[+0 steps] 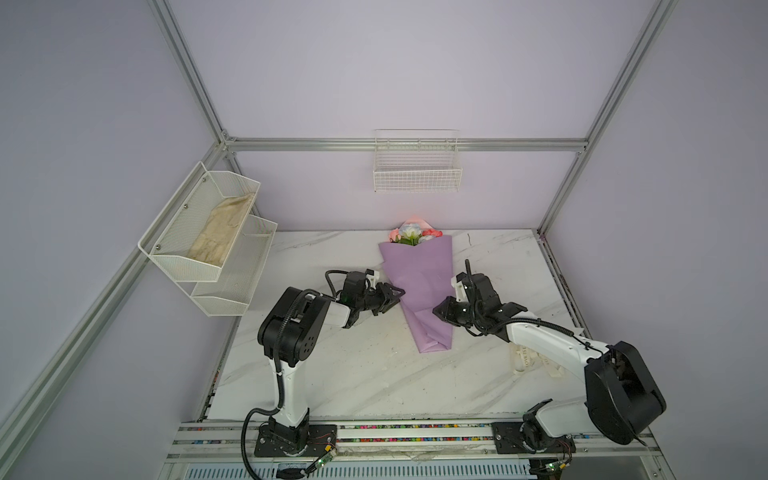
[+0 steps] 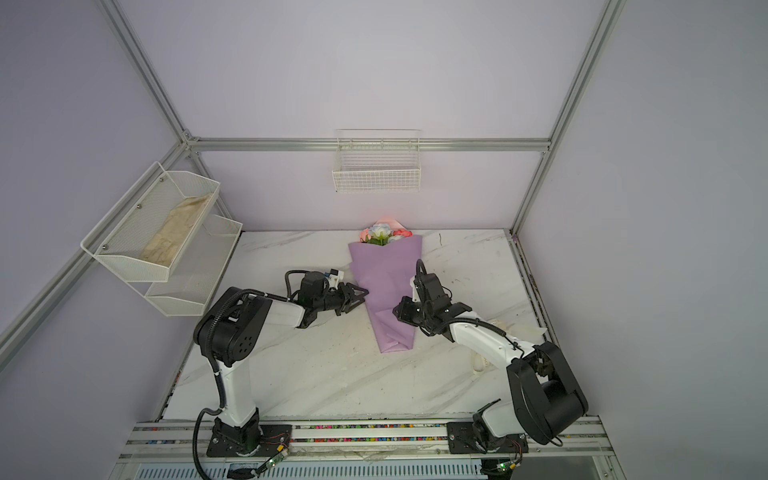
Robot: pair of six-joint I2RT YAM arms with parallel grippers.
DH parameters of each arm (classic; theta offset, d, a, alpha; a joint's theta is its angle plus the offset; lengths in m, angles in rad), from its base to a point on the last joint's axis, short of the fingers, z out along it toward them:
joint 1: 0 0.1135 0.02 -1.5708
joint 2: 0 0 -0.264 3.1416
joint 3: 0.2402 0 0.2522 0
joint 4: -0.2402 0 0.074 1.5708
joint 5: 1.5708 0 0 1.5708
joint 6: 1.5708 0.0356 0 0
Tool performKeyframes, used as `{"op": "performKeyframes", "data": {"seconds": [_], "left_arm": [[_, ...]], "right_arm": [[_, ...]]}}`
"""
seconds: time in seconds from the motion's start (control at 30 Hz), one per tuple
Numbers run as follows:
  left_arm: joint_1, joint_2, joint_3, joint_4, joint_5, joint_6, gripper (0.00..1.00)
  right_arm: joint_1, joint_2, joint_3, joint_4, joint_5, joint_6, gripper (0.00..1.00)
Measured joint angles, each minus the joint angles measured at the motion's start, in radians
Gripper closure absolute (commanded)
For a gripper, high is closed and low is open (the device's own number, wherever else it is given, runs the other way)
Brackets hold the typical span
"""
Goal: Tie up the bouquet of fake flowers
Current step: 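Squeeze the wrapped cone base with both grippers from opposite sides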
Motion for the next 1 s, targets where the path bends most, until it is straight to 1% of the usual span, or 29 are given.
{"op": "performKeyframes", "data": {"seconds": [0.1,0.2,0.33,0.4,0.5,0.6,0.8,1.0], "left_arm": [[0.0,0.0,0.0,-0.005,0.003,0.0,0.53],[0.0,0.0,0.0,-0.012,0.01,0.002,0.49],[0.0,-0.027,-0.006,-0.031,0.012,0.002,0.41],[-0.003,-0.078,-0.037,-0.031,0.01,0.002,0.39],[-0.015,-0.16,-0.091,-0.026,0.009,0.001,0.39],[-0.045,-0.203,-0.136,-0.02,0.005,0.0,0.4],[-0.099,-0.197,-0.159,-0.022,0.001,-0.006,0.42],[-0.134,-0.139,-0.159,0.01,-0.002,-0.032,0.46]], "right_arm": [[0.02,0.051,-0.031,0.018,-0.069,0.0,0.84],[0.047,0.111,-0.034,0.037,-0.111,0.0,0.83],[0.067,0.154,-0.034,0.064,-0.138,0.001,0.83],[0.069,0.157,-0.034,0.072,-0.141,0.001,0.83],[0.069,0.157,-0.034,0.089,-0.141,0.001,0.83],[0.069,0.157,-0.035,0.091,-0.14,0.001,0.83],[0.069,0.159,-0.044,0.096,-0.139,0.001,0.83],[0.069,0.166,-0.051,0.107,-0.14,0.0,0.84]]}}
